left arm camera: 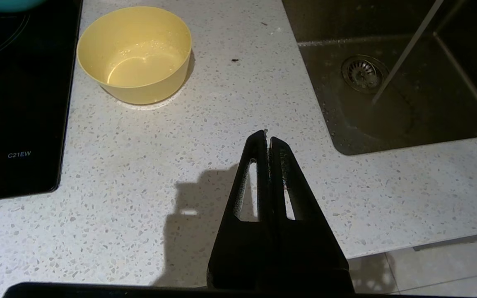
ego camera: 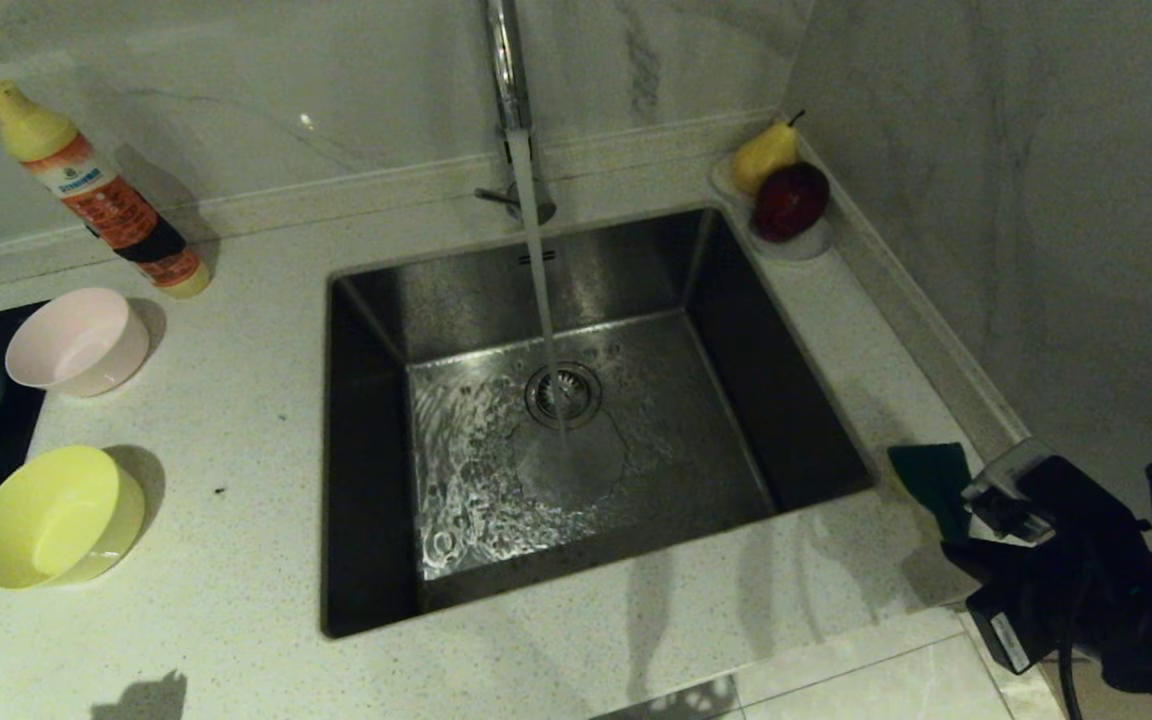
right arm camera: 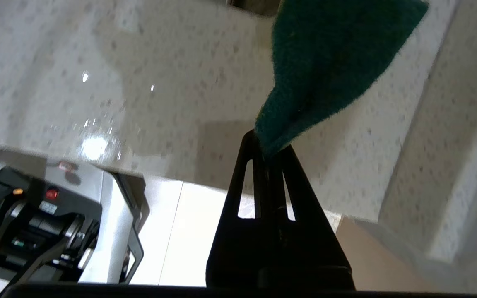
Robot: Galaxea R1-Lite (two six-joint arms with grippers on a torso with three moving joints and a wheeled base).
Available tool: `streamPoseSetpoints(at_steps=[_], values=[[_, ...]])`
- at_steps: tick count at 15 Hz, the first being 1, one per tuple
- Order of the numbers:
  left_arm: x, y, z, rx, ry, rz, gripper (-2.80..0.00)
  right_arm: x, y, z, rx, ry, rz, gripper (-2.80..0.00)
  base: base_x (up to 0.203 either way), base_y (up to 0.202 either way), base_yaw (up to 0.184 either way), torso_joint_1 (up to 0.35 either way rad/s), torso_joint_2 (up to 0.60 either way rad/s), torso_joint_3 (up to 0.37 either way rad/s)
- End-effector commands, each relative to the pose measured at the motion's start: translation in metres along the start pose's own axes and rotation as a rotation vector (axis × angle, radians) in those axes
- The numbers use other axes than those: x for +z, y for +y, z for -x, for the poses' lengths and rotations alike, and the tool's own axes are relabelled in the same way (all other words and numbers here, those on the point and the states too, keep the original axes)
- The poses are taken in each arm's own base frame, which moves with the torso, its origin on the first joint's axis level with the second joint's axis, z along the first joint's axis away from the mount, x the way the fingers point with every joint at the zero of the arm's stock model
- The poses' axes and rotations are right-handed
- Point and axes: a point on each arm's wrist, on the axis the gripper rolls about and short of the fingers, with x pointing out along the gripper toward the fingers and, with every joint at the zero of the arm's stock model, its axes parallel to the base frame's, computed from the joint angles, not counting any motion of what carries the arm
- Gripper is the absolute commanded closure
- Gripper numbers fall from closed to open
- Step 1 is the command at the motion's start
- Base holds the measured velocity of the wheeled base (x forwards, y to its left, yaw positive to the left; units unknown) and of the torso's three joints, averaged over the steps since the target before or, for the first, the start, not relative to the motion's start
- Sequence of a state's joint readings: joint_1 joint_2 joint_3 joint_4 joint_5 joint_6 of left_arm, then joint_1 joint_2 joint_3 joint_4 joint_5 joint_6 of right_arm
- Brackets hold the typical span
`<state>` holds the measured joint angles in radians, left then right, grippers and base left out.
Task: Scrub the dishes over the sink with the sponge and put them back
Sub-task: Put down the sponge
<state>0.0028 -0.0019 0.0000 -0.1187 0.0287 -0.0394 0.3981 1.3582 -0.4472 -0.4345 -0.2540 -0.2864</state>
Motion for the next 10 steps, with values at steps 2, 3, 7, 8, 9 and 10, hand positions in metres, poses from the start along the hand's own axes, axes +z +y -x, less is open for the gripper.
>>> streamPoseSetpoints(at_steps=[2,3,7,8,9,10], values=[[-0.011,0.0,-0.002,0.002,0.041,-0.001,0.0,-0.001,0.003,-0.011,0.0,0.011,0.006,0.0,0.0,0.0,0.0,0.0,0.0,0.0],[-0.011,0.0,-0.002,0.002,0.041,-0.001,0.0,-0.001,0.004,-0.016,-0.002,0.02,0.007,0.0,0.0,0.0,0.0,0.0,0.0,0.0],[-0.011,0.0,-0.002,0.002,0.041,-0.001,0.0,0.001,-0.001,-0.027,-0.025,0.036,-0.007,0.0,0.0,0.0,0.0,0.0,0.0,0.0],[-0.011,0.0,-0.002,0.002,0.041,-0.001,0.0,0.005,-0.005,-0.03,-0.037,0.028,-0.018,0.0,0.0,0.0,0.0,0.0,0.0,0.0],[-0.011,0.0,-0.002,0.002,0.041,-0.001,0.0,0.006,-0.005,-0.03,-0.04,0.024,-0.021,0.0,0.0,0.0,0.0,0.0,0.0,0.0],[-0.011,0.0,-0.002,0.002,0.041,-0.001,0.0,0.007,-0.005,-0.031,-0.041,0.023,-0.021,0.0,0.0,0.0,0.0,0.0,0.0,0.0]])
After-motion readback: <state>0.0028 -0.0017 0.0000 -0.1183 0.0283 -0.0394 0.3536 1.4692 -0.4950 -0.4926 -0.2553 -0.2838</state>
